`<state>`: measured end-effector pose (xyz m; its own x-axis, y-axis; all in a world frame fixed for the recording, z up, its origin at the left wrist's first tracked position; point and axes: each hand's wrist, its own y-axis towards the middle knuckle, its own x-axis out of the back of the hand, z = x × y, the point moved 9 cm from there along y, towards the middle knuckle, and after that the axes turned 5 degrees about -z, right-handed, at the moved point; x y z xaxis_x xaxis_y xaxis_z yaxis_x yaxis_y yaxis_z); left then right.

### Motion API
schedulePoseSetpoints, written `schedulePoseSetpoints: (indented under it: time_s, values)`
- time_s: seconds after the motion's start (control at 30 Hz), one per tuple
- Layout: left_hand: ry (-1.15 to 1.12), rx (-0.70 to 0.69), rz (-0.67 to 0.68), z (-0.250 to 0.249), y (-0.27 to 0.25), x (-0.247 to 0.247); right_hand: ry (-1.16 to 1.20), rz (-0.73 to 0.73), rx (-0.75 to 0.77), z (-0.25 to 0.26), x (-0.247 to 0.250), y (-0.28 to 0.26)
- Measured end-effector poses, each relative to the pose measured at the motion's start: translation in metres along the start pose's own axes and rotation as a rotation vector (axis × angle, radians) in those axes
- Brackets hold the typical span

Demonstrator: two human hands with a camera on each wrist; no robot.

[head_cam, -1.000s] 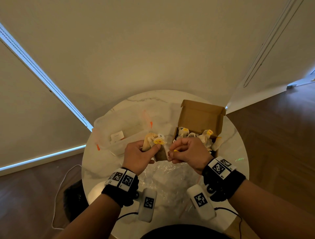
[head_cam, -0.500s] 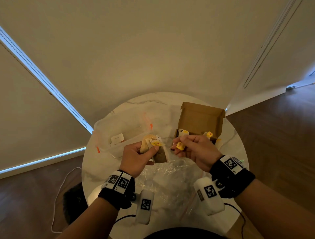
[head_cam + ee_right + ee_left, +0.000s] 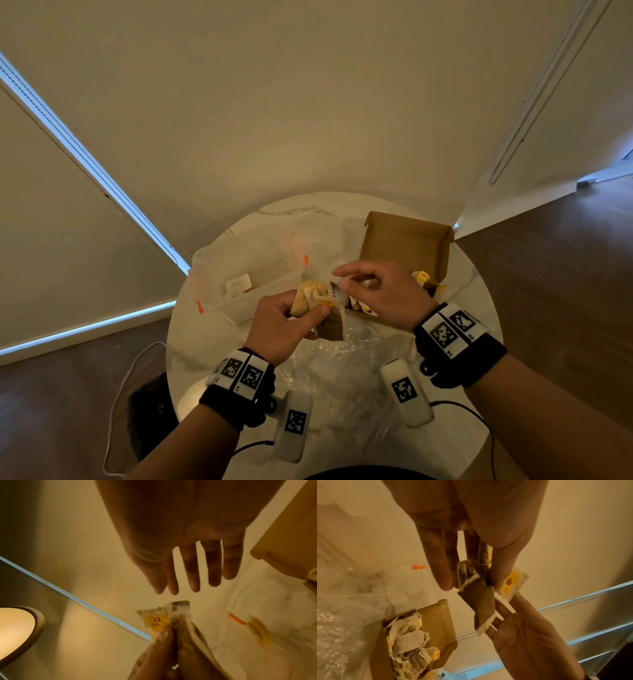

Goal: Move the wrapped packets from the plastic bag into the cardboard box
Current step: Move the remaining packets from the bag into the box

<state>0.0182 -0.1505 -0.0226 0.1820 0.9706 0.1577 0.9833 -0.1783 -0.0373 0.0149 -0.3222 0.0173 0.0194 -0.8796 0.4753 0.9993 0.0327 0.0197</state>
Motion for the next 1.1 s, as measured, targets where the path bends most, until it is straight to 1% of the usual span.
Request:
schedulePoseSetpoints:
  time_s: [0.07,0.1,0.23,0.33,0.5,0.63,0.9,1.1]
  values:
    - [0.004,-0.035,0.029,-0.005,0.0,-0.002,0.025,0.085,0.038,0.009,-0.007,0.001]
    - [0.009,-0.052,0.042,-0.006,0.0,-0.002,0.022,0.102,0.06,0.012,-0.008,0.002]
    - [0.016,-0.076,0.063,-0.007,0.0,-0.001,0.092,0.033,0.132,0.019,-0.006,0.005]
    - [0.016,-0.083,0.07,-0.006,-0.001,-0.001,0.094,0.015,0.171,0.022,-0.01,0.005]
    - [-0.003,-0.089,0.084,-0.008,0.0,-0.006,0.054,0.016,0.183,0.018,-0.018,0.007]
    - [-0.016,-0.106,0.058,-0.01,0.002,-0.004,0.073,-0.019,0.209,0.018,-0.017,0.006]
    - [-0.038,-0.095,0.013,-0.008,0.007,-0.004,0.182,-0.102,0.192,0.014,-0.011,0.003]
    - [-0.042,-0.072,-0.002,-0.008,0.008,-0.004,0.202,-0.109,0.129,0.005,-0.009,0.004]
